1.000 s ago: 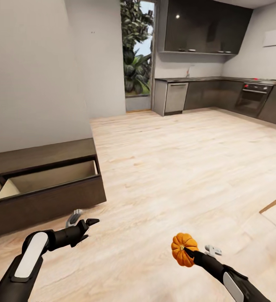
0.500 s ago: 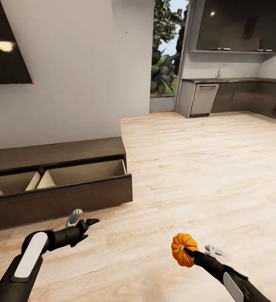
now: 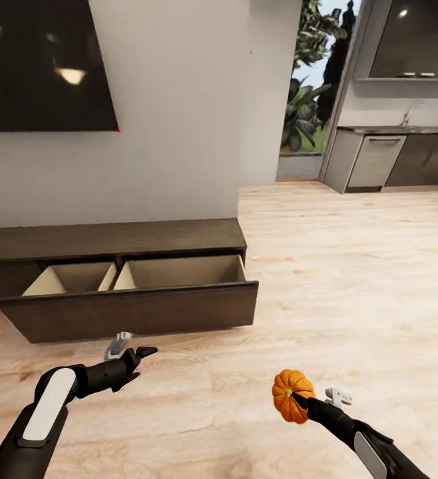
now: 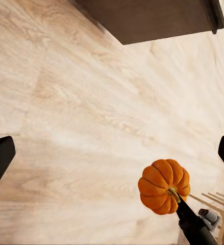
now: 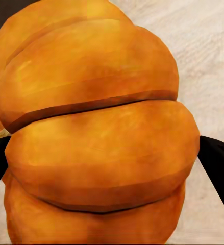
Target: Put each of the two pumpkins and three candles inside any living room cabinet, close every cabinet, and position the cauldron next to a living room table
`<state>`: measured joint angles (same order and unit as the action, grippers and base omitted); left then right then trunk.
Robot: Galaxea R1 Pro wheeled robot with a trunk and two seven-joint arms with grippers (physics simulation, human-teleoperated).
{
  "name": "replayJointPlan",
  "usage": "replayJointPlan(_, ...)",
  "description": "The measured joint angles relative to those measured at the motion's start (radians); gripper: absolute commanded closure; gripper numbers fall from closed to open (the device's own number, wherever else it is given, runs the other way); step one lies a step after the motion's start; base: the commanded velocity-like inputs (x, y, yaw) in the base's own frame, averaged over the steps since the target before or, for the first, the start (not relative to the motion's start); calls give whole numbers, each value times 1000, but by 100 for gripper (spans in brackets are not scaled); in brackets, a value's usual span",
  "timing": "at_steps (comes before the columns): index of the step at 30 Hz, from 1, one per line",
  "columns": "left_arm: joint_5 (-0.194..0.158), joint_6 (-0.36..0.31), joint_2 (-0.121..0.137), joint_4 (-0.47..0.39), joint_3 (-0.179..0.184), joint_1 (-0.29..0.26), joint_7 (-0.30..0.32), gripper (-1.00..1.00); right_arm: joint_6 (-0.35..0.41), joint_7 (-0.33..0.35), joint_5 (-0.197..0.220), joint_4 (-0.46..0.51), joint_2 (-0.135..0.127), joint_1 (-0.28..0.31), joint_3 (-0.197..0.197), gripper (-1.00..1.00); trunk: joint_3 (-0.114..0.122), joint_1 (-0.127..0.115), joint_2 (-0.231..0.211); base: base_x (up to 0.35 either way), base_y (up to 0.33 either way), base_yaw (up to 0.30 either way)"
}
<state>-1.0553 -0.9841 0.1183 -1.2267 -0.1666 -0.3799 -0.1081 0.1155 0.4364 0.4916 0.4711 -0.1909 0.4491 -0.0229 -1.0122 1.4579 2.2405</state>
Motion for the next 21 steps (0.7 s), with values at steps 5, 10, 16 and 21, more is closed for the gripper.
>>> replayJointPlan(5,0,0,0,0,0,0,0,-100,0,0,0,0,0,0,0,100,0,0,0,220,197,293)
replayJointPlan(10,0,0,0,0,0,0,0,-100,-1,0,0,0,0,0,0,100,0,0,0,222,168,293)
replayJointPlan(16,0,0,0,0,0,0,0,-100,-13,0,0,-1,0,0,0,100,0,0,0,229,208,293)
replayJointPlan(21,0,0,0,0,0,0,0,-100,-14,0,0,-1,0,0,0,100,0,0,0,218,226,293)
